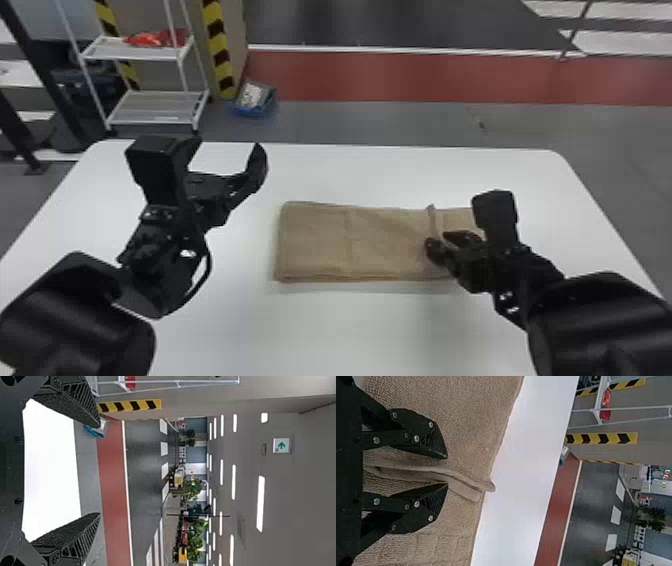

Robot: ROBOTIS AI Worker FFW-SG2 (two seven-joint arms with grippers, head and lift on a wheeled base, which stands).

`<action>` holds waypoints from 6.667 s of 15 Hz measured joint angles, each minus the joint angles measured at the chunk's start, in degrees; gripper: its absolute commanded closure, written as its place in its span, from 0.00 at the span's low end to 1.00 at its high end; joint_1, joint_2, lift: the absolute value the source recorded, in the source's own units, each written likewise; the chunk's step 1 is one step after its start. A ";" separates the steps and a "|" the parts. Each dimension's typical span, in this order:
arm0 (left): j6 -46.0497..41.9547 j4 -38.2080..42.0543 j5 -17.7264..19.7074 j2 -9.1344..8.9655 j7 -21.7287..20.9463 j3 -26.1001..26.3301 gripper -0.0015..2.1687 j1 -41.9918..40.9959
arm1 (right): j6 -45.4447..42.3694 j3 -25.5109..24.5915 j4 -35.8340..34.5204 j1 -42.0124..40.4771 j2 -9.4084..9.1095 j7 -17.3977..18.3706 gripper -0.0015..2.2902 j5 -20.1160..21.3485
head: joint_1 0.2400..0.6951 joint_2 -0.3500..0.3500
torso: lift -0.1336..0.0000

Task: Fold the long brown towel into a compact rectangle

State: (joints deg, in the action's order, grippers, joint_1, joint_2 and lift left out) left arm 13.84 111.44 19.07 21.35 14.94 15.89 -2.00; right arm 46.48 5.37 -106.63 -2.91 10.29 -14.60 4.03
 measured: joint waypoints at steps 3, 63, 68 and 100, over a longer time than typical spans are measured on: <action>0.00 0.28 0.00 0.01 0.00 -0.07 0.05 -0.26 | 0.34 -0.15 0.00 -0.28 -0.03 -0.15 0.56 -0.31 | 1.00 0.46 | 0.07; 2.20 1.90 -0.60 0.01 -0.40 -1.60 0.05 -3.54 | -3.21 -20.14 -1.77 -4.25 5.07 -1.60 0.67 -10.34 | 1.00 0.21 | 0.07; 2.29 2.01 -0.62 0.07 -0.41 -1.91 0.05 -3.89 | -4.05 -23.61 -7.25 -6.24 4.76 -2.26 0.67 -12.78 | 1.00 0.21 | 0.07; 3.17 1.41 -1.24 0.18 -0.47 -2.73 0.05 -4.16 | -13.72 -32.07 -3.21 -9.76 4.43 -0.83 0.03 -11.87 | 1.00 0.08 | 0.07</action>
State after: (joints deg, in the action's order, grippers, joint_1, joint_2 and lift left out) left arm 17.01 112.86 17.83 21.53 14.47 13.16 -6.16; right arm 32.76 -26.70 -109.83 -12.67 14.72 -15.43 -7.84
